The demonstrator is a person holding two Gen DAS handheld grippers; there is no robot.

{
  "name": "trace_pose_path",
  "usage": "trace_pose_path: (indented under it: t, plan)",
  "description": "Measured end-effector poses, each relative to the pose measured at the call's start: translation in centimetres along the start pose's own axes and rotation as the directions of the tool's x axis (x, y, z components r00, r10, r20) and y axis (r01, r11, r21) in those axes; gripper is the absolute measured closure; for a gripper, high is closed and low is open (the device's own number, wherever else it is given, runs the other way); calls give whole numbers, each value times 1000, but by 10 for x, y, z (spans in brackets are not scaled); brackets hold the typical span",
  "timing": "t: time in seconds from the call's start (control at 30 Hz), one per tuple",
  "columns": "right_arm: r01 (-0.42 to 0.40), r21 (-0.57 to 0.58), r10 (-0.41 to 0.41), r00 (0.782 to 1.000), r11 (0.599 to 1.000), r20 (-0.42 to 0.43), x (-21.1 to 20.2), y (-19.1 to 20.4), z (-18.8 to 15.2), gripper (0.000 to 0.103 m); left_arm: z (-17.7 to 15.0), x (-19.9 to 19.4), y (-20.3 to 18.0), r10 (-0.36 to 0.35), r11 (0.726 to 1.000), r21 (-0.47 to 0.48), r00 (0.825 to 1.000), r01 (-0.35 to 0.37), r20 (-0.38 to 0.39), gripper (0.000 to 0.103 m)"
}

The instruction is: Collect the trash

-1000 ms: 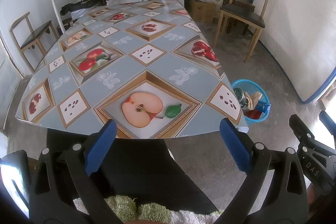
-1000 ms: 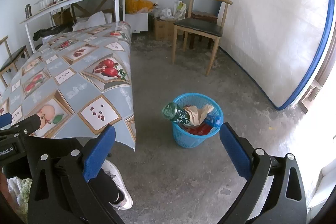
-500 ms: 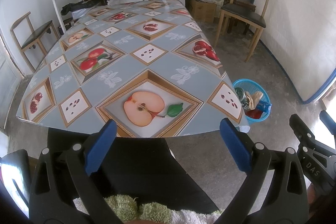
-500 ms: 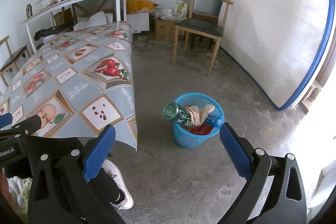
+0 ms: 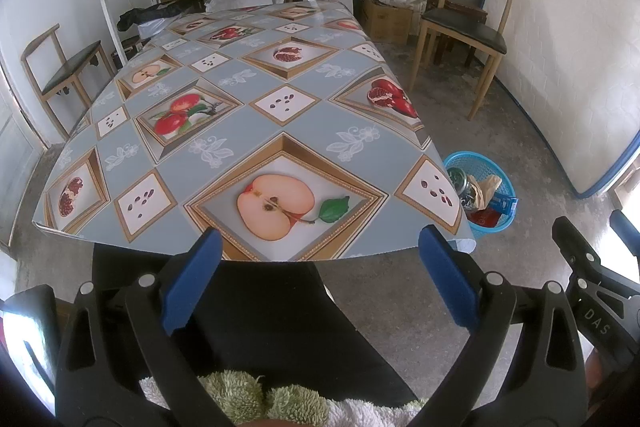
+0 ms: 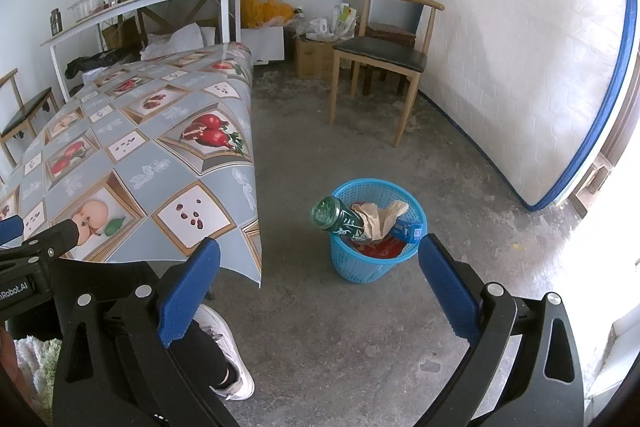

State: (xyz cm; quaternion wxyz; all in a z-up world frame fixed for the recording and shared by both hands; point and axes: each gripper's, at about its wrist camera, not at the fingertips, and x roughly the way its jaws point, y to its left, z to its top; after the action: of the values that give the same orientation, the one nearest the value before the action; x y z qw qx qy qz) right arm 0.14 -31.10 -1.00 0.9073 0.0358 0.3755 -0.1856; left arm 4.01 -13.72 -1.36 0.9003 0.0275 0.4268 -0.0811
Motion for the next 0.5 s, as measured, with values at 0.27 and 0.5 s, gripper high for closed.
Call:
trace_pose_path:
  t: [0.27,0.5]
  plan:
    - [-2,2,2,1000,1000,0,0,0,0,7,0,0,-1,0,1000,0,1000,0,0,8]
    - [-1,3,1,1000,1000,1,0,0,0,7,-1,0,-1,0,1000,0,1000,0,0,8]
